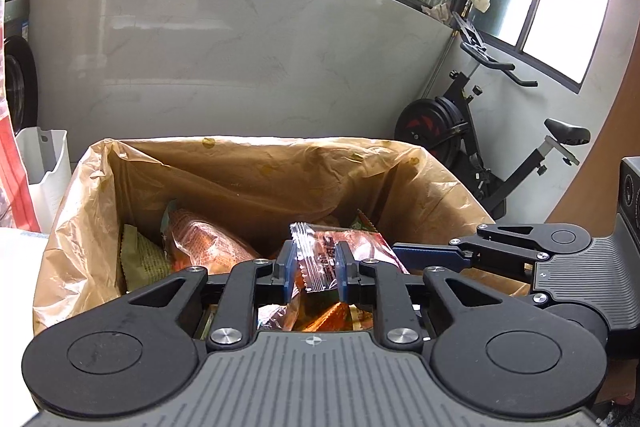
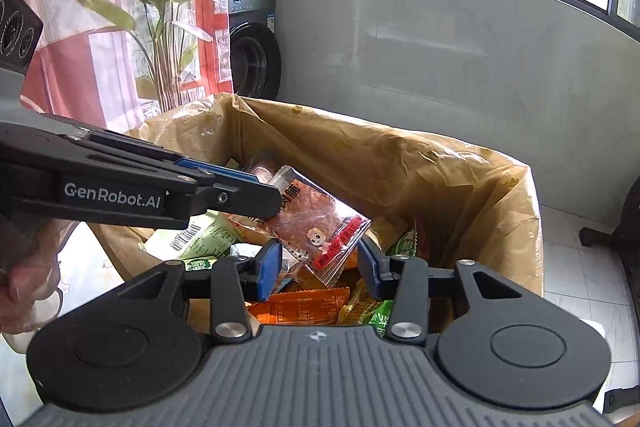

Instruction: Organize snacks

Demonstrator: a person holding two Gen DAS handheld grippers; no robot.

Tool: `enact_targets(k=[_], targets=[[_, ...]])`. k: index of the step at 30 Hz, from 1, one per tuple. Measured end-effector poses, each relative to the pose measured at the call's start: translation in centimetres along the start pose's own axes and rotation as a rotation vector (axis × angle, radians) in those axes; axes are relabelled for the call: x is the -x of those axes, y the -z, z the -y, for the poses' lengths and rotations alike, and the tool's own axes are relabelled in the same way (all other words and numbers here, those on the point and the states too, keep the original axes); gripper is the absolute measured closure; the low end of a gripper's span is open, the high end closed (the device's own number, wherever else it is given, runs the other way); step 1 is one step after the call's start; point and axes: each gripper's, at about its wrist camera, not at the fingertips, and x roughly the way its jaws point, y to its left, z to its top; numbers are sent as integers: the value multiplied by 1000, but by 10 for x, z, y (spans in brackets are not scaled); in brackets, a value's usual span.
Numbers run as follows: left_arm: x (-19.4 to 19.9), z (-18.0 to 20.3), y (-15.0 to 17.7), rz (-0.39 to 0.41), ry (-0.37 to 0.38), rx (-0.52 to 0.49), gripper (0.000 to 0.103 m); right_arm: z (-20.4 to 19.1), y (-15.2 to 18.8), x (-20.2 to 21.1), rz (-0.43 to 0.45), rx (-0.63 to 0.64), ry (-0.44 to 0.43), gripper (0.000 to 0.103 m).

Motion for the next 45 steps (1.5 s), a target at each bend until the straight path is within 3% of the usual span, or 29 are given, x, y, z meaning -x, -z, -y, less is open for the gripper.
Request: enact_targets(k=[4, 6, 12, 14, 18, 20, 25, 28, 34, 45], targets=[[9, -5, -1, 11, -45, 18, 49, 3, 2, 1, -1, -29, 39, 58], [17, -4, -4, 24, -66, 7, 44, 6, 3, 3, -7, -47, 52, 56], [46, 3, -14, 69, -126, -69, 27, 9, 5, 18, -9, -86, 98, 38], [59, 9, -17, 90, -156, -99, 24, 9, 4, 28, 5, -101, 105, 25], [88, 21, -19, 125, -206, -133, 14, 2, 1, 52, 47, -116, 129, 17], [103, 27, -19, 146, -223, -145, 13, -4, -2, 66, 66, -123, 145, 12], [142, 48, -12, 214, -393, -177, 9, -26, -2, 103, 129, -118, 217, 6], [163, 61, -4, 260, -453, -217, 8, -39, 2, 126, 169, -138, 221, 3], [210, 61, 8, 282, -337, -107, 8, -53, 10, 162, 221, -222, 189, 1], [243, 66, 38, 265, -388, -100, 8, -69, 37, 196, 224, -305, 211, 1]])
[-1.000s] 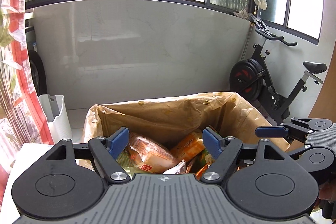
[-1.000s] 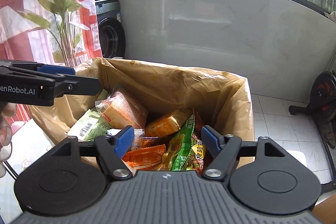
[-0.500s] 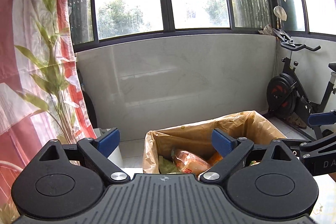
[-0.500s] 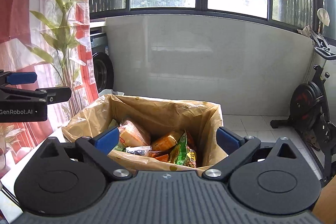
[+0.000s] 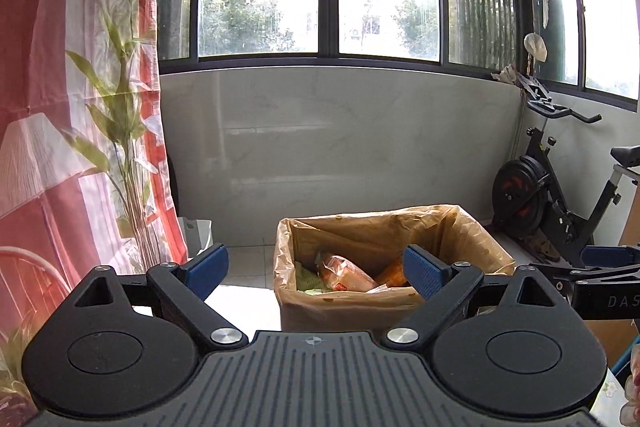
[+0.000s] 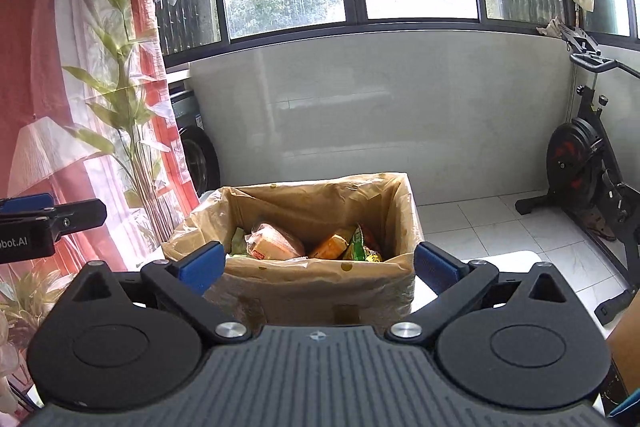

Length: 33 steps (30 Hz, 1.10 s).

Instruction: Organize snacks

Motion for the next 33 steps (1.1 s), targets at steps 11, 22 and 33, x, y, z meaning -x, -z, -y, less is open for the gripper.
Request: enact_targets(k=[11, 22, 33], targets=[[4, -2, 2, -9, -20, -1, 8, 3, 6, 6, 5, 4, 24, 1], [5, -6, 3, -8, -18, 17, 8, 4, 6, 7, 7, -2, 19, 1], [6, -9, 4, -2, -14, 22, 8, 5, 5, 8, 11, 0, 22, 0]])
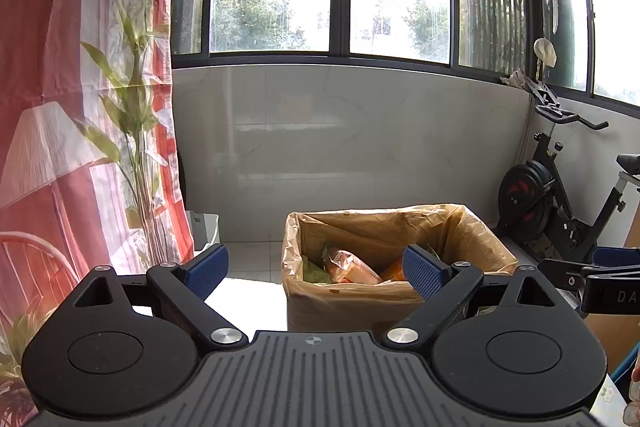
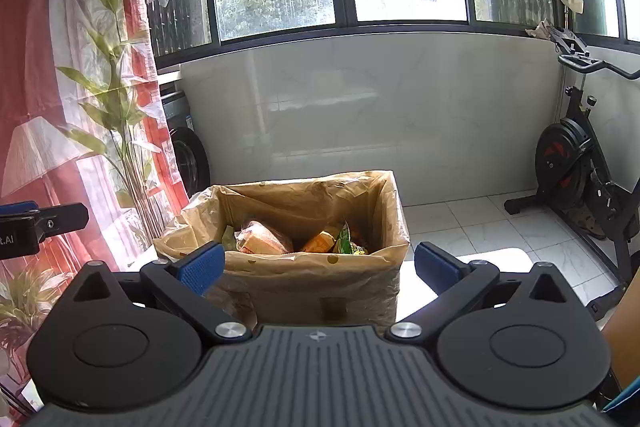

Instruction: Organize snacks

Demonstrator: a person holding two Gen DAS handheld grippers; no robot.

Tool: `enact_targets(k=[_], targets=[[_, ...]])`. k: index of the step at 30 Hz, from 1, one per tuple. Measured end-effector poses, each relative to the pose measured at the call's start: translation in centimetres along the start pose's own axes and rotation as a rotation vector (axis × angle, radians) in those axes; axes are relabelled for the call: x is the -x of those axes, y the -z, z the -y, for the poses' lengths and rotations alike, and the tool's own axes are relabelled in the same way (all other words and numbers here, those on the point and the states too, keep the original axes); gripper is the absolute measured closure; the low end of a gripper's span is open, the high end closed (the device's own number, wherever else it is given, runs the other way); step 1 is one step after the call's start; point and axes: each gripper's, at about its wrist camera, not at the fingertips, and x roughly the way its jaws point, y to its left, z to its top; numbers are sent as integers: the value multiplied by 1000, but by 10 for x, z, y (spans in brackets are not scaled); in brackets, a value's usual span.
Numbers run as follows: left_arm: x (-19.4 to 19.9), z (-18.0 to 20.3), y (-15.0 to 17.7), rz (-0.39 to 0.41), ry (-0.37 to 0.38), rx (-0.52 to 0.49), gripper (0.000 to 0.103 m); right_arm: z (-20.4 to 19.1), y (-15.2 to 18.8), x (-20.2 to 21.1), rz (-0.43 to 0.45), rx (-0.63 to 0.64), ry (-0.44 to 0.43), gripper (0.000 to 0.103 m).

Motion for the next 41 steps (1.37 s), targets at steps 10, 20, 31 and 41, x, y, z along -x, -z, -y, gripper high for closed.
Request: enact_targets(k=[10, 20, 31, 41], targets=[[1, -1, 1, 0, 0, 5, 8, -1, 1, 2, -1, 1, 2, 0], [2, -1, 1, 2, 1, 8, 8, -4, -1, 4, 6, 5, 2, 0], [4, -2, 1, 4, 0, 19, 8, -4, -2, 6, 8, 9, 1, 0], [5, -5, 2, 8, -4, 37, 8, -5, -2, 6, 9, 14, 1, 0]])
